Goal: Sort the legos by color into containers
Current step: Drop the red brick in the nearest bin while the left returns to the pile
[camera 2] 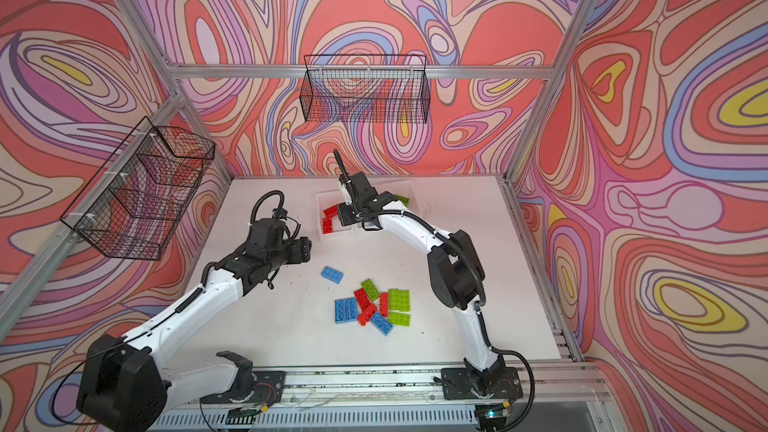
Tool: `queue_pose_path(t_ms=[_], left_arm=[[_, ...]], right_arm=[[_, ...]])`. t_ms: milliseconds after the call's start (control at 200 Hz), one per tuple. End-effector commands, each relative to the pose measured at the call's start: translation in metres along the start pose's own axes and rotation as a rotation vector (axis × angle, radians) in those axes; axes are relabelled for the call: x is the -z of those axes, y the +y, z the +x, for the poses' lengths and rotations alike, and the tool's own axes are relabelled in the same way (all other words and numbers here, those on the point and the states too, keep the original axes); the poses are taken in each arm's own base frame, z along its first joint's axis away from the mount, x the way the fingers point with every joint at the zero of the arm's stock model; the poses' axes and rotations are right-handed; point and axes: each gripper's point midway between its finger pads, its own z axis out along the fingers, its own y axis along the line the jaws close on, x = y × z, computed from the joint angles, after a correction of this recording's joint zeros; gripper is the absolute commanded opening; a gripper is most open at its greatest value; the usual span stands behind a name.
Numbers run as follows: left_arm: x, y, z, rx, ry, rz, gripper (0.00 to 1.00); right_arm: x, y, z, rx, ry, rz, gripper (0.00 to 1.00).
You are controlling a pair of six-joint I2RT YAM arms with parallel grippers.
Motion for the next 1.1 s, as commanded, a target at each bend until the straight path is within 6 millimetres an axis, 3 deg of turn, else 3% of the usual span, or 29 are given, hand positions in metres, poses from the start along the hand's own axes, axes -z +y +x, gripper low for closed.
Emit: queue_pose_path(t_ms=[0, 296, 456, 576, 711, 846, 972, 1092], left_arm=[[0.008, 0.012, 0.015, 0.035, 0.021, -0.036, 0.84], [0.02, 0.022, 0.03, 0.03, 0.043, -0.059, 0.84], [0.026, 0.024, 0.029, 0.016, 0.045, -0.064, 0.84], [0.029, 0.022, 0.025, -0.012, 0.051, -0.059, 0.82], [0.027, 0.011, 0.02, -0.089, 0.063, -0.014, 0.82], [0.021, -0.008, 0.018, -0.301, 0.131, 0.064, 0.81], [0.012, -0.013, 0.017, -0.58, 0.179, 0.086, 0.8], [0.006, -0.036, 0.027, -0.818, 0.219, 0.244, 0.8]], right_arm=[[-0.018, 0.007, -0.007, 0.004, 0.001, -0.024, 0.3], [-0.053, -0.01, -0.018, -0.021, -0.042, 0.057, 0.36], [-0.055, -0.013, -0.022, -0.033, -0.063, 0.069, 0.57], [-0.047, -0.012, -0.03, -0.03, -0.088, 0.069, 0.63], [-0.023, -0.016, -0.043, -0.037, -0.129, 0.075, 0.63], [0.018, -0.034, -0.052, -0.069, -0.196, 0.086, 0.62], [0.052, -0.058, -0.043, -0.105, -0.224, 0.113, 0.62], [0.075, -0.078, -0.023, -0.125, -0.22, 0.146, 0.62]])
